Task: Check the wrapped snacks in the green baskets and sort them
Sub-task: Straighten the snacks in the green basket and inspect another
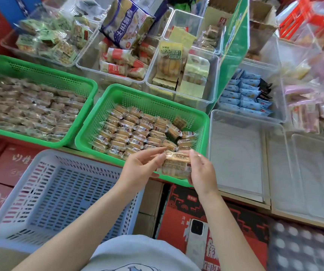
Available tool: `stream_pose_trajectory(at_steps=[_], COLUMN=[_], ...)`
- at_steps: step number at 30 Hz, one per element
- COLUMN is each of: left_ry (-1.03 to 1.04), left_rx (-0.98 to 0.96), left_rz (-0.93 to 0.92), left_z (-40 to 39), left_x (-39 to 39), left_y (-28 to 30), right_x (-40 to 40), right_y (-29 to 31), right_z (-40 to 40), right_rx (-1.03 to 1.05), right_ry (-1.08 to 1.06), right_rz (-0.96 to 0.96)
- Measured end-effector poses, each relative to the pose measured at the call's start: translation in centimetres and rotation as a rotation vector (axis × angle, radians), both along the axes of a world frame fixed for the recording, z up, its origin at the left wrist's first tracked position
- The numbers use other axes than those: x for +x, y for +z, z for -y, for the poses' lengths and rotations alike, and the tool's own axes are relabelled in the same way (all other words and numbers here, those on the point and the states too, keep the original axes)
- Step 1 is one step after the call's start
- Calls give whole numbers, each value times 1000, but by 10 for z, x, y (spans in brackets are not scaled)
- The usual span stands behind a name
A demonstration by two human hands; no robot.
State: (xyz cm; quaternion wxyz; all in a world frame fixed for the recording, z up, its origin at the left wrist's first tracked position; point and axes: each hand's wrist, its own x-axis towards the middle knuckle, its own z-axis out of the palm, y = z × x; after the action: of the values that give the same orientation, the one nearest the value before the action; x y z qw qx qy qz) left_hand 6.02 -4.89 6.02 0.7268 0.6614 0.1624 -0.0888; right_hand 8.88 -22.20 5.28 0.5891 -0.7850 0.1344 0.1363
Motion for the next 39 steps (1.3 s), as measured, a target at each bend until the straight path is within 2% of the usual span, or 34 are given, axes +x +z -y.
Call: stream_pose_trajectory(at_steps=[3, 6, 9, 13, 15, 17, 20, 23, 26, 31, 35, 39], left_ry=[36, 60, 36, -66, -124, -145, -112, -17, 108, 213, 226, 181], left_rx=[10, 49, 225, 595, 657, 582, 363, 221, 119, 7, -128, -201], left_rz=[8, 39, 119, 393, 414, 316, 168, 74, -45, -136, -197, -201], left_z=[1, 6, 9, 6, 4, 2, 1, 2, 1, -1, -3, -3], left_x=[-4, -7, -10, -9, -7, -4, -2, -2, -1, 0, 1, 2], left_y=[0, -2, -3, -9, -9, -6, -1, 1, -3, -7, -9, -12], right_x=[-1, 0, 0, -1, -1, 0, 1, 1, 0, 0, 0, -1], right_y=[5, 11, 15, 16, 16, 17, 17, 22, 23, 24, 18, 15], right_z=[1, -1, -1, -2, -3, -3, -3, -2, -1, -3, -4, -6], right_rx=[16, 83, 141, 199, 180, 165, 137, 115, 140, 86, -62, -125], right_ry=[-19, -95, -117, -125, -112, -105, -93, -79, 8, 17, 8, -18], right_rz=[-51, -193, -295, -346, -342, -325, -279, -247, -134, 69, 227, 314])
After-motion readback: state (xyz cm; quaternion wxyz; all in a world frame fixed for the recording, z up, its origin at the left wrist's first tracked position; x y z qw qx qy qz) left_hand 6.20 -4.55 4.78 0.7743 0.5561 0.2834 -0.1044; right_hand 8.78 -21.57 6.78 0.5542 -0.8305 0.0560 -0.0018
